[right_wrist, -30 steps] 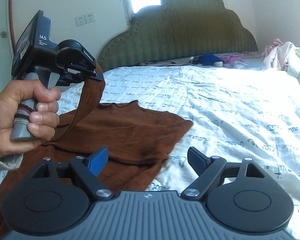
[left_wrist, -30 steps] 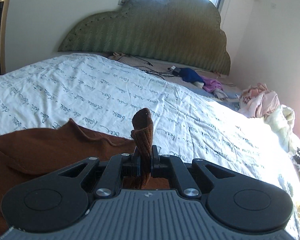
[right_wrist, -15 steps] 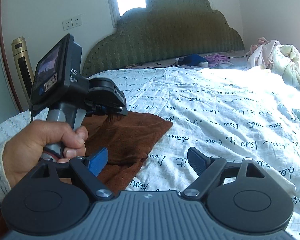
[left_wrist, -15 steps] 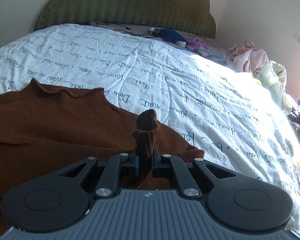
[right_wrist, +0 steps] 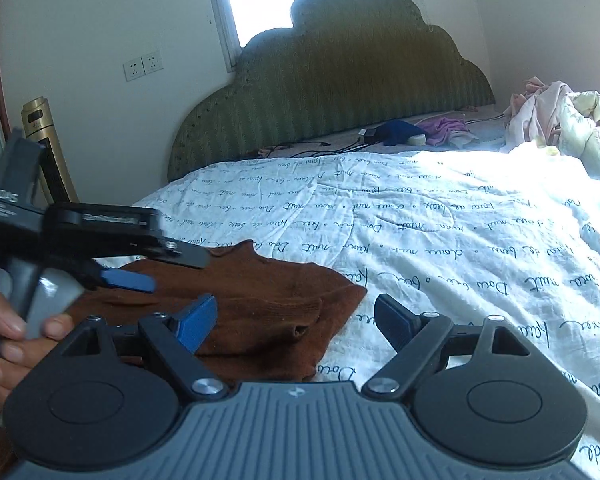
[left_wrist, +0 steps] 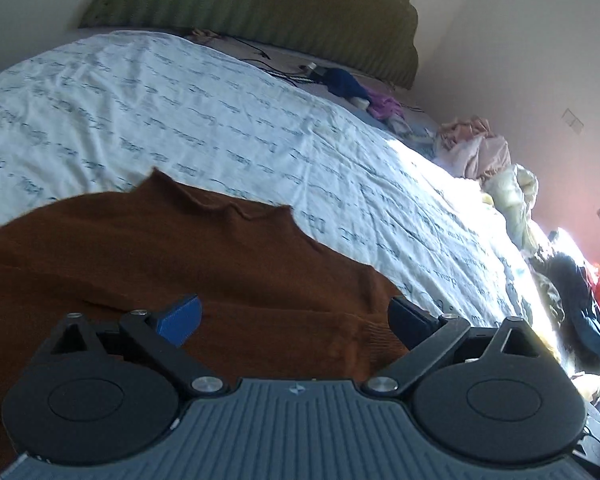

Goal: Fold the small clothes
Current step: 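Fold the held sleeve and side across the body, then open the left gripper, then grasp the sweater hem with both grippers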

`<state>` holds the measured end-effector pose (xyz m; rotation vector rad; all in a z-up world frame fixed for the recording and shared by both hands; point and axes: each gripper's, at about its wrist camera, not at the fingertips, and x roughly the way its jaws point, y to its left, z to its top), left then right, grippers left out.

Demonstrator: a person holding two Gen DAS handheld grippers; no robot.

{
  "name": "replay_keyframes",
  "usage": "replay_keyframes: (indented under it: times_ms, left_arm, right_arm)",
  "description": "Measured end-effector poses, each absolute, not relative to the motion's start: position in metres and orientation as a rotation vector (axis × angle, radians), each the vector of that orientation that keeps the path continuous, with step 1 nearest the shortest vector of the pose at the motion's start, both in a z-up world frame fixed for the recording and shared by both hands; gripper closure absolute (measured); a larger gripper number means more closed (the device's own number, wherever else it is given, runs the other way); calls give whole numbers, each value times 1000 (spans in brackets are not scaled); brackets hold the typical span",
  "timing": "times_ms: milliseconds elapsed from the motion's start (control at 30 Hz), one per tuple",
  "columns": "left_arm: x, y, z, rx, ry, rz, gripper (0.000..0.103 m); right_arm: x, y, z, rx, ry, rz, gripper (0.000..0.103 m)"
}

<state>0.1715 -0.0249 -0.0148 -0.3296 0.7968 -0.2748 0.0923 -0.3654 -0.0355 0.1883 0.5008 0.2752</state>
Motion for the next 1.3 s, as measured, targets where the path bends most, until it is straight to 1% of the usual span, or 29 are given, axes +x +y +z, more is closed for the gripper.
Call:
replay_keyframes:
  times_ms: [33,67,100,167,267,300,333,367,400,433,500,533,600,667,733,800,900,1033,1100,1167,1200,1233,1300]
  left_arm:
    - [168,-3,-14,-350,792,-256,3]
    - [165,16,-15,-369,798,-241,2]
    - [163,33,-19,-388,810,-230,2]
    - [160,59,-34,-422,839,-211,2]
    - [160,83,-65,-428,911,-159,5]
    - [160,89,-75,-409,928,-155,7]
    - [157,93,-81,-385,914,-159,9]
    - [153,93,-82,-352,888,-175,9]
    - [149,91,-82,-308,877,-182,10]
    - [145,90,-81,-276,871,-177,12]
    - [137,92,-74,-266,866,-175,12]
    - [135,97,-69,-285,858,-174,7]
    - [133,113,-58,-290,822,-128,2]
    - [138,132,-50,-272,778,-61,2]
    - [153,154,-49,-301,805,-14,1]
    - [167,173,-51,-326,831,1,1]
    - [183,192,-60,-348,887,22,1]
    - [196,201,-80,-427,970,-42,1]
    - [196,193,-81,-376,958,-42,1]
    - [198,185,-81,-321,977,-48,1]
    - [196,183,-79,-311,980,-43,1]
    - [192,184,-77,-321,982,-59,1]
    - [175,185,-71,-360,983,-115,1]
  right_arm:
    - [102,-359,-37,200,514,300,31]
    - [111,-351,-39,214,533,324,50]
    - [121,-341,-43,219,557,351,55]
    - [138,-319,-52,196,589,394,56]
    - [156,-288,-69,139,655,435,56]
    - [159,-279,-75,101,676,425,57]
    - [160,-274,-81,58,699,409,57]
    - [160,-272,-87,9,720,393,57]
    - [161,-273,-98,-62,749,349,60]
    - [161,-275,-106,-108,762,318,60]
    - [159,-298,-110,-19,763,357,60]
    - [159,-305,-107,18,768,358,60]
    - [154,-316,-93,45,755,336,58]
    - [154,-329,-82,66,727,313,58]
    - [162,-343,-78,94,732,283,57]
    - [173,-357,-81,152,749,259,51]
    - [189,-378,-94,280,786,264,51]
    - [194,-393,-109,401,788,266,51]
    - [196,-396,-115,463,792,290,51]
    - [197,-389,-117,427,807,311,49]
    - [196,-384,-117,377,814,297,53]
    - [196,-381,-116,327,815,252,53]
    - [193,-383,-111,313,804,189,51]
